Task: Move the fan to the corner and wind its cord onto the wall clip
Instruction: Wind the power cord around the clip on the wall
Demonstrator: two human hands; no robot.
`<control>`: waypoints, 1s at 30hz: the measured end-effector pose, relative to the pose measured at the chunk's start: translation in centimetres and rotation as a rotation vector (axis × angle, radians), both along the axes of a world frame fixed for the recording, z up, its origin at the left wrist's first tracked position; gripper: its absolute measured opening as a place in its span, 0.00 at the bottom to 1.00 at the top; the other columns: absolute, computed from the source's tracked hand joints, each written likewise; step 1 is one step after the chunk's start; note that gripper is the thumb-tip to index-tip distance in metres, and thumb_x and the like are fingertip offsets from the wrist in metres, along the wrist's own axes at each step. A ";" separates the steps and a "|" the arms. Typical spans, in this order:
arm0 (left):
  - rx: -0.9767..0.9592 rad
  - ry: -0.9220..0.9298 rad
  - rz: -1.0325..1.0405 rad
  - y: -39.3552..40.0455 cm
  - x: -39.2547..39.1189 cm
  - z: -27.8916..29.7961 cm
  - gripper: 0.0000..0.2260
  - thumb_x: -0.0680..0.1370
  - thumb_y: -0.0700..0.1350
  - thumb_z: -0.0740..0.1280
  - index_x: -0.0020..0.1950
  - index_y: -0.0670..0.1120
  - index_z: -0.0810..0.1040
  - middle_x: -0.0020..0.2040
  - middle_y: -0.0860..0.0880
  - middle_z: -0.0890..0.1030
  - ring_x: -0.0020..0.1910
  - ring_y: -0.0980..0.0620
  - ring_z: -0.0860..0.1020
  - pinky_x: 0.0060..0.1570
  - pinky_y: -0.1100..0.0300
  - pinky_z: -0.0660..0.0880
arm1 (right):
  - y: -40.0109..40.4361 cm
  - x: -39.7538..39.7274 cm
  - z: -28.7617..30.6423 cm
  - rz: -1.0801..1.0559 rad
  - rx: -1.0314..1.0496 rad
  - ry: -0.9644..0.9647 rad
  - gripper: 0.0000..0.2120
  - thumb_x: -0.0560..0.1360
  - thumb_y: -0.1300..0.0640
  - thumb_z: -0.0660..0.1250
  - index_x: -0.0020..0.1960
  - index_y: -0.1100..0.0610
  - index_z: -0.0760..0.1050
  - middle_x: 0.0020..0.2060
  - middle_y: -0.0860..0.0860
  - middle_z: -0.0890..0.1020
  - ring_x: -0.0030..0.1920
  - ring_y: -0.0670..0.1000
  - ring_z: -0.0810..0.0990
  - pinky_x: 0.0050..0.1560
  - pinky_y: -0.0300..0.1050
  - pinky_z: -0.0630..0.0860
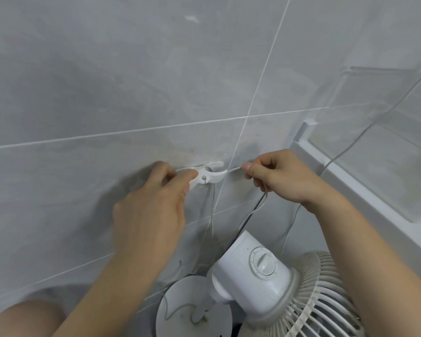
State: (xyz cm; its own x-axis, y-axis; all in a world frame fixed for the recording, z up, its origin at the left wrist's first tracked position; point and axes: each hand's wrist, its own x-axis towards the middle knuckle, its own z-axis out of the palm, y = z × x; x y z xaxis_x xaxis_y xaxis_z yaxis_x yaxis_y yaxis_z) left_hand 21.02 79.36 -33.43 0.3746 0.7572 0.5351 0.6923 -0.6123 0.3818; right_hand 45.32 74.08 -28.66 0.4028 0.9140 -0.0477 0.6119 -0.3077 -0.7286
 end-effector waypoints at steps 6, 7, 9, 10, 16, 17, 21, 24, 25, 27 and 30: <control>-0.024 0.018 0.013 -0.3 0.2 0.1 0.13 0.79 0.44 0.67 0.59 0.61 0.76 0.49 0.54 0.75 0.30 0.43 0.77 0.26 0.52 0.75 | 0.1 -0.4 -0.1 0.003 0.000 0.012 0.16 0.80 0.47 0.68 0.41 0.58 0.83 0.29 0.46 0.82 0.31 0.46 0.77 0.42 0.49 0.78; -0.027 0.012 0.010 -0.3 0.2 0.1 0.13 0.79 0.44 0.67 0.59 0.61 0.76 0.50 0.54 0.75 0.30 0.43 0.77 0.27 0.52 0.76 | 0.2 -0.5 -0.1 -0.002 0.000 0.018 0.17 0.80 0.47 0.68 0.42 0.60 0.82 0.29 0.46 0.81 0.30 0.46 0.78 0.42 0.49 0.78; -0.024 0.003 0.002 -0.2 0.1 0.0 0.13 0.79 0.45 0.66 0.59 0.61 0.76 0.50 0.55 0.75 0.32 0.44 0.77 0.27 0.52 0.76 | 0.3 -0.6 -0.2 -0.028 -0.004 0.044 0.18 0.81 0.48 0.67 0.44 0.64 0.79 0.28 0.47 0.80 0.29 0.46 0.79 0.43 0.50 0.77; -0.022 -0.004 0.001 -0.2 0.1 0.0 0.12 0.80 0.45 0.66 0.59 0.61 0.76 0.50 0.55 0.75 0.32 0.44 0.77 0.27 0.53 0.75 | 0.4 -0.7 -0.2 -0.047 0.001 0.055 0.18 0.81 0.48 0.66 0.43 0.64 0.78 0.28 0.48 0.78 0.28 0.46 0.79 0.43 0.49 0.77; -0.023 -0.038 -0.007 -0.1 0.0 0.0 0.12 0.79 0.46 0.67 0.58 0.61 0.79 0.48 0.56 0.76 0.34 0.45 0.78 0.28 0.56 0.74 | 1.5 -3.1 1.4 -0.056 0.219 0.148 0.17 0.83 0.51 0.64 0.37 0.57 0.74 0.33 0.54 0.71 0.28 0.48 0.71 0.37 0.45 0.78; -0.029 -0.037 -0.009 -0.1 -0.1 -0.1 0.13 0.78 0.45 0.67 0.58 0.62 0.79 0.48 0.56 0.76 0.34 0.45 0.78 0.28 0.56 0.73 | 1.5 -3.8 1.7 -0.020 0.247 0.176 0.16 0.83 0.53 0.64 0.38 0.58 0.75 0.33 0.55 0.72 0.29 0.48 0.71 0.37 0.44 0.78; -0.032 -0.025 -0.034 0.2 -0.4 -0.4 0.14 0.78 0.46 0.69 0.59 0.64 0.78 0.50 0.57 0.75 0.33 0.46 0.77 0.27 0.56 0.74 | 1.4 -5.7 2.5 0.147 0.232 0.247 0.12 0.82 0.58 0.65 0.43 0.63 0.77 0.31 0.52 0.78 0.33 0.48 0.74 0.38 0.45 0.78; 0.014 -0.113 -0.072 0.3 -0.7 -0.4 0.10 0.79 0.49 0.68 0.59 0.60 0.80 0.52 0.55 0.74 0.37 0.48 0.78 0.27 0.55 0.75 | 1.4 -6.1 2.7 0.212 0.201 0.250 0.10 0.82 0.58 0.65 0.45 0.62 0.79 0.38 0.55 0.83 0.40 0.48 0.77 0.42 0.45 0.78; 0.047 -0.168 -0.094 0.3 -0.9 -0.3 0.09 0.79 0.50 0.68 0.57 0.57 0.81 0.51 0.54 0.75 0.37 0.50 0.77 0.27 0.56 0.74 | 1.5 -6.0 2.7 0.205 0.204 0.257 0.10 0.81 0.58 0.66 0.46 0.64 0.79 0.41 0.58 0.84 0.41 0.48 0.77 0.43 0.46 0.78; 0.088 -0.277 -0.197 0.3 -1.1 -0.4 0.04 0.78 0.48 0.69 0.50 0.52 0.83 0.42 0.55 0.76 0.34 0.55 0.74 0.27 0.58 0.71 | 1.5 -5.6 2.7 0.179 0.210 0.275 0.10 0.81 0.59 0.67 0.47 0.65 0.80 0.47 0.63 0.84 0.42 0.48 0.77 0.44 0.46 0.78; -0.102 -0.291 -0.424 0.3 -0.9 -0.8 0.04 0.77 0.51 0.68 0.43 0.53 0.79 0.36 0.61 0.75 0.31 0.60 0.72 0.32 0.63 0.70 | 1.6 -5.3 2.7 0.184 0.205 0.320 0.08 0.81 0.59 0.67 0.47 0.63 0.81 0.45 0.60 0.84 0.43 0.47 0.77 0.45 0.46 0.77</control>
